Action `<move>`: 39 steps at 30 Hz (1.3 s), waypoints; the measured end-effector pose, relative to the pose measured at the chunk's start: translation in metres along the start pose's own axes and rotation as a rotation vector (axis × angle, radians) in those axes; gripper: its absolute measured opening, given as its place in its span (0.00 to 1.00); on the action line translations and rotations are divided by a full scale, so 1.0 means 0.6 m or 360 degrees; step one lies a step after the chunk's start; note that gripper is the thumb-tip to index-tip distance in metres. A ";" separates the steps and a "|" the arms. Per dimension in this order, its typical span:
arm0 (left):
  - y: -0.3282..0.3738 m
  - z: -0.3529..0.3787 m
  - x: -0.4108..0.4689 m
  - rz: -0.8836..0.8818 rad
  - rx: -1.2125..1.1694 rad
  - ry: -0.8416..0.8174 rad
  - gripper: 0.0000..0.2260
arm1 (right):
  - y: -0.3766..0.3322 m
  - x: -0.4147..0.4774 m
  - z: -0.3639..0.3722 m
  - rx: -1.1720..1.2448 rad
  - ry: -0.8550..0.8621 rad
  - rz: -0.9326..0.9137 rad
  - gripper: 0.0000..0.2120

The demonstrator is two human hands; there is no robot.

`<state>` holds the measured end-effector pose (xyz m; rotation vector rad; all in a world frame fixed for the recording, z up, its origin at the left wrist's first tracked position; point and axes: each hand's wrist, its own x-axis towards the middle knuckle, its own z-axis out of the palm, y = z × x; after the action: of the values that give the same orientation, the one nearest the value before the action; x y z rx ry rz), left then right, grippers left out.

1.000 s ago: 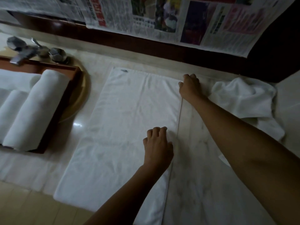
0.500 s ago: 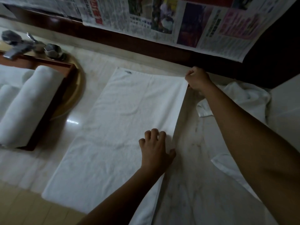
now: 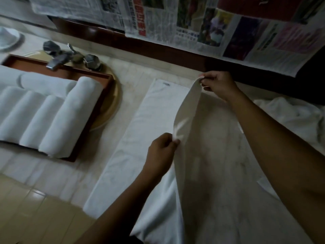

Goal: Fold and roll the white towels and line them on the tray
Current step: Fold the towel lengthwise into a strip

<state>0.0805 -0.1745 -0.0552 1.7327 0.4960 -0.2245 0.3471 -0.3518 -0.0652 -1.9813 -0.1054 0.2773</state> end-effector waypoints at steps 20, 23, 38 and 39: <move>-0.102 -0.215 0.117 -0.0442 -0.0319 0.0123 0.07 | -0.006 0.120 0.306 -0.1153 0.0116 -0.0180 0.10; -0.105 -0.230 0.126 -0.0427 -0.0343 0.0202 0.08 | -0.003 0.127 0.308 -0.1150 0.0100 -0.0168 0.09; -0.114 -0.246 0.146 -0.0265 0.0396 0.0346 0.08 | 0.032 0.114 0.330 -0.1150 0.0528 -0.0373 0.11; -0.112 -0.245 0.146 -0.0269 0.0402 0.0341 0.08 | 0.028 0.108 0.330 -0.1241 0.0567 -0.0406 0.10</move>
<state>0.1110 -0.0042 -0.1177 1.9738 0.8010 -0.2301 0.3610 -0.1703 -0.1672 -2.7176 -0.2631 -0.3409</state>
